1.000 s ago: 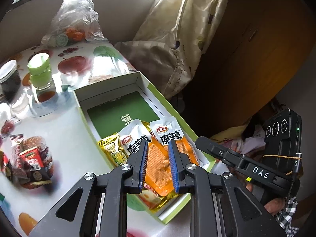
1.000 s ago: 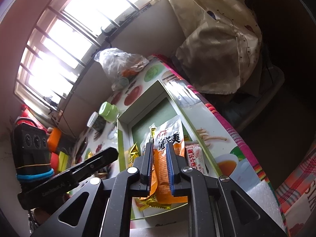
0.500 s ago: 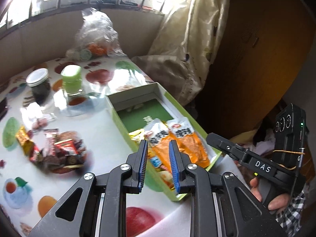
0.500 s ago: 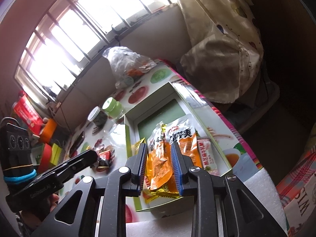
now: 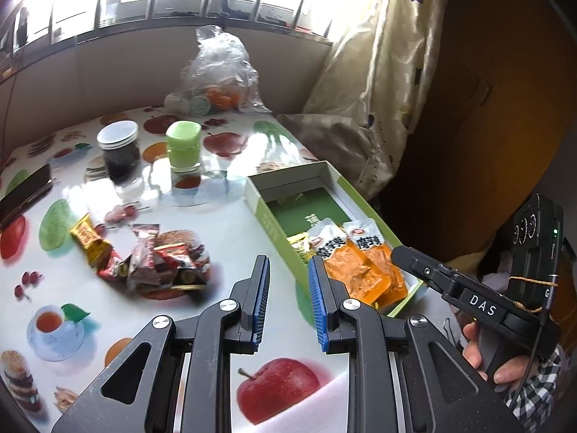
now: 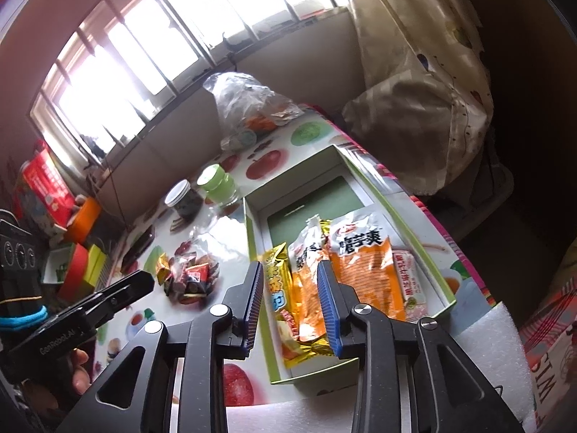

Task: Organize snacks
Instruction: 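Withdraw both grippers from the box toward the loose snacks on the table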

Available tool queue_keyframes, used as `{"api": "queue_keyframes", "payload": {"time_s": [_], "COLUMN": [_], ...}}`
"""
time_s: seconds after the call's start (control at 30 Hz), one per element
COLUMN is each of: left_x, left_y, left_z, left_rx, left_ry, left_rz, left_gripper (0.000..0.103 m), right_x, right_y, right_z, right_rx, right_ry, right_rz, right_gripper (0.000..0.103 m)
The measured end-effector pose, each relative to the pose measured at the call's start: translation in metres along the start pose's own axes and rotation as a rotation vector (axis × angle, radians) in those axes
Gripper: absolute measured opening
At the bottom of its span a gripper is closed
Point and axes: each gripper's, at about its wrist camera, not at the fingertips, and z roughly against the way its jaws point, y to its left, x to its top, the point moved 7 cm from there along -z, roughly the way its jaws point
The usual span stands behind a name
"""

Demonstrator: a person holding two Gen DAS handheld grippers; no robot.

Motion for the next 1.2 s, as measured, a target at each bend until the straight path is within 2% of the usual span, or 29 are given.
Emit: {"api": "queue_keyframes", "payload": {"time_s": [0.23, 0.3, 0.43, 0.7, 1.0, 1.2], "left_x": [-0.002, -0.003, -0.005, -0.011, -0.014, -0.015], "left_y": [0.02, 0.025, 0.033, 0.054, 0.069, 0.095], "left_z": [0.009, 0.011, 0.013, 0.012, 0.007, 0.01], "left_rx": [0.054, 0.1, 0.096, 0.152, 0.168, 0.183], "left_ry": [-0.026, -0.037, -0.038, -0.033, -0.021, -0.028], "left_rz": [0.008, -0.009, 0.001, 0.021, 0.04, 0.096], "left_gripper": [0.023, 0.023, 0.024, 0.024, 0.024, 0.024], "right_x": [-0.001, -0.002, -0.002, -0.006, -0.009, -0.011], "right_y": [0.019, 0.025, 0.033, 0.048, 0.065, 0.08], "right_z": [-0.007, -0.01, -0.017, -0.037, -0.054, -0.07], "right_rx": [-0.004, -0.006, -0.006, -0.001, 0.012, 0.019], "right_ry": [0.002, 0.005, 0.008, 0.035, 0.059, 0.079], "right_rz": [0.052, 0.07, 0.087, 0.122, 0.156, 0.195], "right_gripper": [0.033, 0.033, 0.035, 0.036, 0.037, 0.04]}}
